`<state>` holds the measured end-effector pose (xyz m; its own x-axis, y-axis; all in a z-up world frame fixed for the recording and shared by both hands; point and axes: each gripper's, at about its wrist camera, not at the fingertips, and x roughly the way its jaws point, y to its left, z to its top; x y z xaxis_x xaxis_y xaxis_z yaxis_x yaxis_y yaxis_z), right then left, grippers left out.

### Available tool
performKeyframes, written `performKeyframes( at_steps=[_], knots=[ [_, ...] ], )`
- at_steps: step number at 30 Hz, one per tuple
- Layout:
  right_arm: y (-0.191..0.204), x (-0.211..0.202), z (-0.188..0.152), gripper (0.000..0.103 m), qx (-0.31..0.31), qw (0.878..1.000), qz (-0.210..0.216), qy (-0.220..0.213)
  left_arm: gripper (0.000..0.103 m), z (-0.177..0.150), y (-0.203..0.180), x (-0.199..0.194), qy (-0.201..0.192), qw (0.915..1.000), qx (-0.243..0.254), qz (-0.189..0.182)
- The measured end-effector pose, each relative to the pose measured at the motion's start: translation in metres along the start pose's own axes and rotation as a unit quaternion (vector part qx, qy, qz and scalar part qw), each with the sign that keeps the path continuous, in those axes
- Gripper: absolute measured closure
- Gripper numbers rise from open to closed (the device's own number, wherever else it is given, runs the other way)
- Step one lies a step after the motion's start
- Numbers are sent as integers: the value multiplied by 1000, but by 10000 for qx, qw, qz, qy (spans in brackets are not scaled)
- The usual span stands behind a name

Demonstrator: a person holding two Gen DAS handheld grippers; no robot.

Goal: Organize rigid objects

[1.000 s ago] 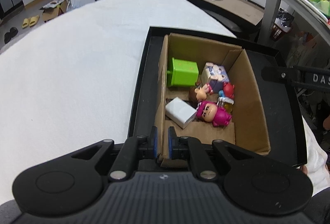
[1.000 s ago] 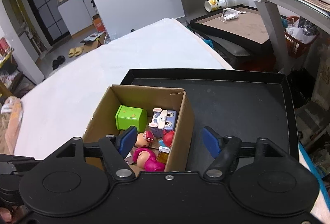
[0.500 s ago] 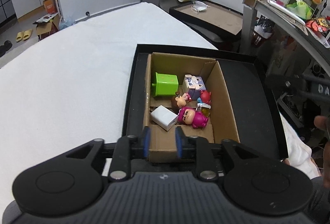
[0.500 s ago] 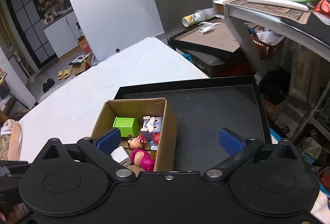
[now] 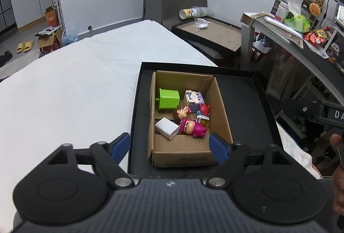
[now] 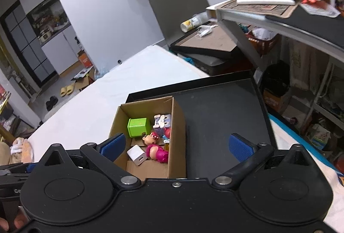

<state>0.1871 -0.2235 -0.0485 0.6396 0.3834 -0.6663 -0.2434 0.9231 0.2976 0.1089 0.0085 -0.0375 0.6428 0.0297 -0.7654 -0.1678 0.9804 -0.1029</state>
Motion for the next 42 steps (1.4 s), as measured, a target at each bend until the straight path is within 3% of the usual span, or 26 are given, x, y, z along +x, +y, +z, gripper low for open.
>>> performKeyframes(
  at_steps=[11, 42],
  knots=[
    [10, -31, -11, 0, -36, 9996, -233, -160, 15, -10, 7, -34, -174, 9998, -61, -16],
    [34, -102, -32, 0, -213, 9991, -236, -291, 8, -28, 6, -103, -523, 9984, 135, -139]
  ],
)
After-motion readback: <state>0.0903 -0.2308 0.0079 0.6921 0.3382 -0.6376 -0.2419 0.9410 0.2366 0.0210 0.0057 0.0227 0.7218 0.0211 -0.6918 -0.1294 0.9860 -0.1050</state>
